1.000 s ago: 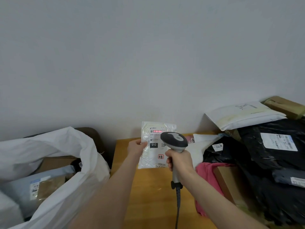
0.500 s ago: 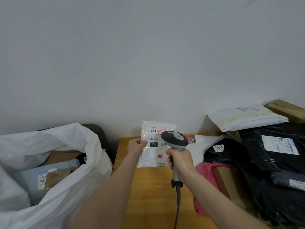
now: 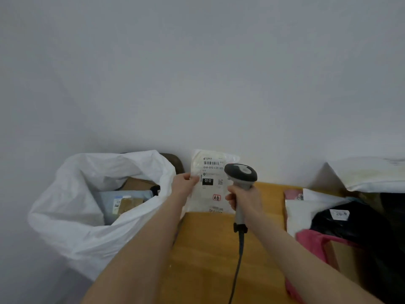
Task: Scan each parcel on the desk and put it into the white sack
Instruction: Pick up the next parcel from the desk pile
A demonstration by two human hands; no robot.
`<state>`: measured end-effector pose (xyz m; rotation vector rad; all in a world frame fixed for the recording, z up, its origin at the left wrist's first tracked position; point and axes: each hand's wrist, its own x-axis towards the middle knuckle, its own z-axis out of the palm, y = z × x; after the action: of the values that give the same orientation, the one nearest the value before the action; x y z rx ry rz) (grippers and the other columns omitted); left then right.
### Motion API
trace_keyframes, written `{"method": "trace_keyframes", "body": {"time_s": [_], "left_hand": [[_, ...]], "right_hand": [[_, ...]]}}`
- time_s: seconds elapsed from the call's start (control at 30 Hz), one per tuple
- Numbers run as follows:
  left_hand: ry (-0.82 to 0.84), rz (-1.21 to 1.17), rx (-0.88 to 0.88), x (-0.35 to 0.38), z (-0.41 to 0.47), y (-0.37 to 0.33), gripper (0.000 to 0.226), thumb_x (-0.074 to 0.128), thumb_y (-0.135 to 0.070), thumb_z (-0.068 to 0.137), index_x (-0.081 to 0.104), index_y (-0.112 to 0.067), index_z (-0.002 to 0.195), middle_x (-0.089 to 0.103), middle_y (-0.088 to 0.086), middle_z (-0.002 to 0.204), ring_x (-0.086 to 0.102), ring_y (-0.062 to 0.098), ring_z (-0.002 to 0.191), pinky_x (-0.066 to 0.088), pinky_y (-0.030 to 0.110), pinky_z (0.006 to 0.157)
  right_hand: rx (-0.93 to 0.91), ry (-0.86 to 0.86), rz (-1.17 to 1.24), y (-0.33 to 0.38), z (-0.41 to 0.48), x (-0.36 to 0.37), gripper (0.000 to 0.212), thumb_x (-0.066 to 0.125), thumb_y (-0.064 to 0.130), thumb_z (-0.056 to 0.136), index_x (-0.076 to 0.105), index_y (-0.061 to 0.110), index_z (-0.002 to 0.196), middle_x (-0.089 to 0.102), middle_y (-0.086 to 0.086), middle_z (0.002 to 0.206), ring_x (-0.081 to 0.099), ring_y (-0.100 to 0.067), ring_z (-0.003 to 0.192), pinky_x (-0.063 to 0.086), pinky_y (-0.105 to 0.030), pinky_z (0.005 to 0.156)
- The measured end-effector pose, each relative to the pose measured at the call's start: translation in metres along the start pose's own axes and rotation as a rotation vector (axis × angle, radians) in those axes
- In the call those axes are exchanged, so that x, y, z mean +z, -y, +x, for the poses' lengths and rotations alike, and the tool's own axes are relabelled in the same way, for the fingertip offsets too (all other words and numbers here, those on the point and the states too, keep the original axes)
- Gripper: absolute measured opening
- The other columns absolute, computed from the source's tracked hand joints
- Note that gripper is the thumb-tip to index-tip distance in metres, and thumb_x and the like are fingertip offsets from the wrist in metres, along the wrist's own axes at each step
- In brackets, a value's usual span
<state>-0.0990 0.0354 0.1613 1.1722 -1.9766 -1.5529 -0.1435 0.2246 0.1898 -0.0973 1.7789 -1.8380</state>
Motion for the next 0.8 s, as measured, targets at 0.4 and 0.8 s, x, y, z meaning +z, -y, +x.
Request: {"method": "trace_keyframes", "body": {"time_s": [0.4, 0.8], "left_hand": [[-0.555, 0.137, 0.115, -0.227, 0.073, 0.013, 0.023, 0.061, -0.026, 0.091, 0.071, -0.009, 0.103, 0.07, 0.006, 0.088, 0.062, 0.024, 0.083, 0.048, 0.033, 0.075], [-0.127, 0.402, -0.305, -0.232, 0.19, 0.145, 0.03, 0.067, -0.027, 0.084, 0.058, -0.01, 0.106, 0.066, 0.013, 0.105, 0.063, 0.03, 0.094, 0.053, 0.045, 0.085]], "right_hand": [[0.004, -0.006, -0.136, -0.009, 0.061, 0.146, 0.016, 0.062, 0.005, 0.083, 0.06, 0.005, 0.067, 0.06, -0.006, 0.057, 0.05, -0.015, 0.047, 0.044, -0.028, 0.055], [0.17, -0.204, -0.135, -0.053, 0.128, 0.209, 0.018, 0.063, 0.004, 0.084, 0.061, 0.004, 0.066, 0.061, -0.007, 0.056, 0.05, -0.017, 0.047, 0.045, -0.03, 0.055]]}}
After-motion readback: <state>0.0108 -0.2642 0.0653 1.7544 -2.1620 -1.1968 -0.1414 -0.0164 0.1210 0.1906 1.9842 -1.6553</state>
